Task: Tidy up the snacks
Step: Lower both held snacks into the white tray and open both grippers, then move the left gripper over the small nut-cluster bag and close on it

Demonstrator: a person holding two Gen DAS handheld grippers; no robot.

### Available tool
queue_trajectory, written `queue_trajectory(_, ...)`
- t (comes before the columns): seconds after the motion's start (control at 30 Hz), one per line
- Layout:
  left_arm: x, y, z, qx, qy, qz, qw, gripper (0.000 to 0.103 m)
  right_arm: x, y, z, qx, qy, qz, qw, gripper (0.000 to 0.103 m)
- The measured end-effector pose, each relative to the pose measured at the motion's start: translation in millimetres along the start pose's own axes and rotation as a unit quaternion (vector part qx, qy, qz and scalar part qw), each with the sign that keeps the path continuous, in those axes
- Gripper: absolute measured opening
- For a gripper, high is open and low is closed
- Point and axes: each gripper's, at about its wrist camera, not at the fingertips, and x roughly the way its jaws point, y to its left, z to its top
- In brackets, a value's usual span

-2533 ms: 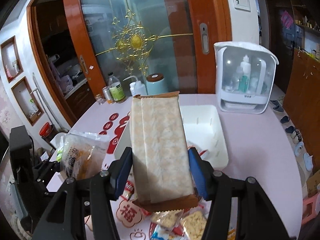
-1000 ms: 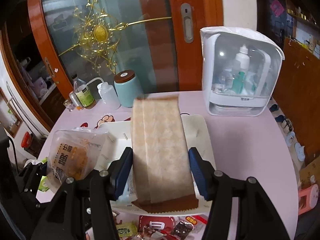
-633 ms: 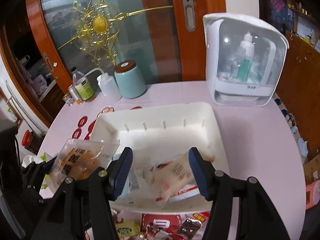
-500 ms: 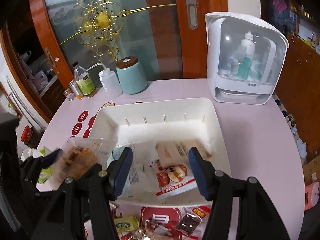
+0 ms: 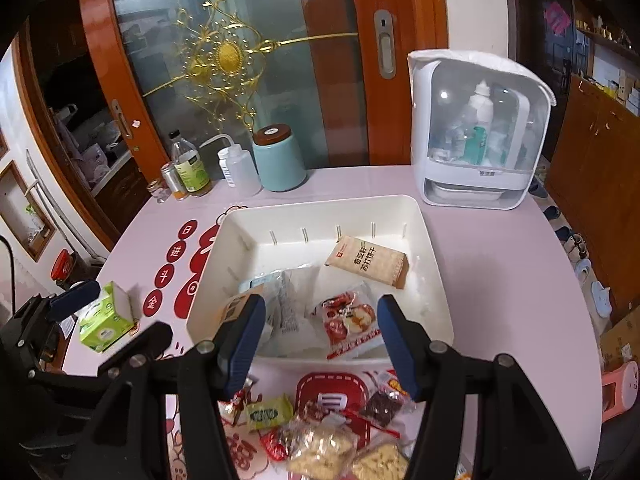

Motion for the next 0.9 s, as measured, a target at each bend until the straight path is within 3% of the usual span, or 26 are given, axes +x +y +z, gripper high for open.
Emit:
queue_trajectory(0.5, -96.8, -16.4, -51.4, 0.024, -0.024, -0.024, 0.9991, 0.099, -88.8, -4.6, -51.1, -0.004, -0.024, 0.020, 0.999, 0.059)
queue_trajectory(0.9, -135.9, -50.0, -89.7, 0.065, -0.037, -0.048, 0.9960, 0.099, -113.6, -44.4, -96.4, 0.006, -0.011, 0.020, 1.000, 0.059)
